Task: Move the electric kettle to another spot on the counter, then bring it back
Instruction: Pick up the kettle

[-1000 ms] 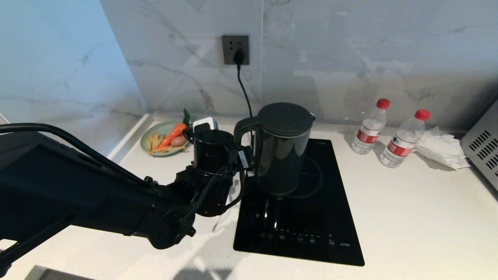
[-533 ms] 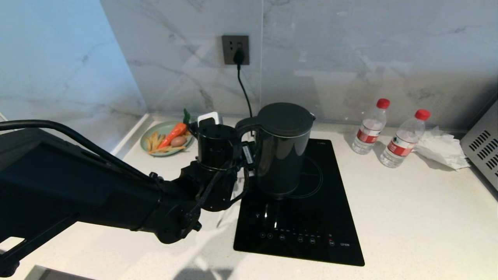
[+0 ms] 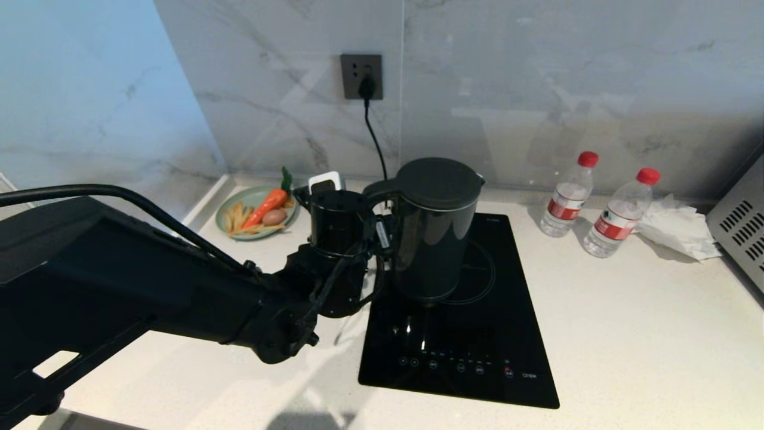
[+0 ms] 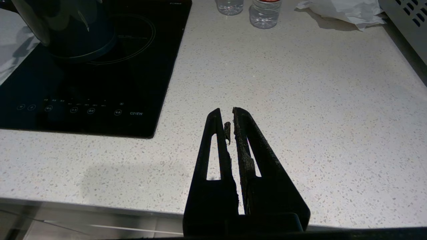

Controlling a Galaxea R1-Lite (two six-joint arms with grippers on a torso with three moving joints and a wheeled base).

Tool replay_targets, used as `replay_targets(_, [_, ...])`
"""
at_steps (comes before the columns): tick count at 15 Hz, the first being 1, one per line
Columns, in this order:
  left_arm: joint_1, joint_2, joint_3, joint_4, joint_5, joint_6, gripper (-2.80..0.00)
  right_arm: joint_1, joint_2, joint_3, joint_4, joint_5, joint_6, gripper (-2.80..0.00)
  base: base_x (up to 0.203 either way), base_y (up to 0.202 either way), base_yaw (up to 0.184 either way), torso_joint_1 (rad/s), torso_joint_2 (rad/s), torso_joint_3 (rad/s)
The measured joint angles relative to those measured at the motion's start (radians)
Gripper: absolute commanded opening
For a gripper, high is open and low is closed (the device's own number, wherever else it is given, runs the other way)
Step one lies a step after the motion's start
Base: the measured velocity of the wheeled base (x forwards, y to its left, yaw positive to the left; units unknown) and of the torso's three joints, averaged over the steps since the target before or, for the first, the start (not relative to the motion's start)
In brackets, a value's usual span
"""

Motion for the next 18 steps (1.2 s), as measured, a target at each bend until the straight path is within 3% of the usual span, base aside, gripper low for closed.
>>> replay_targets(5, [0.02,0.049,-0.065,-0.003,-0.001,0.023,0.0,0.0,0.0,0.0,0.0,0.0,0.0,-2.8,0.0,0.0,0.0,0.0,0.0,0.0])
replay_targets(18, [0.028,0.072,-0.102,-0.003,0.0,0.044,0.0,0.0,0.0,0.0,0.0,0.0,0.0,-2.8,0.0,0.0,0.0,0.0,0.0,0.0])
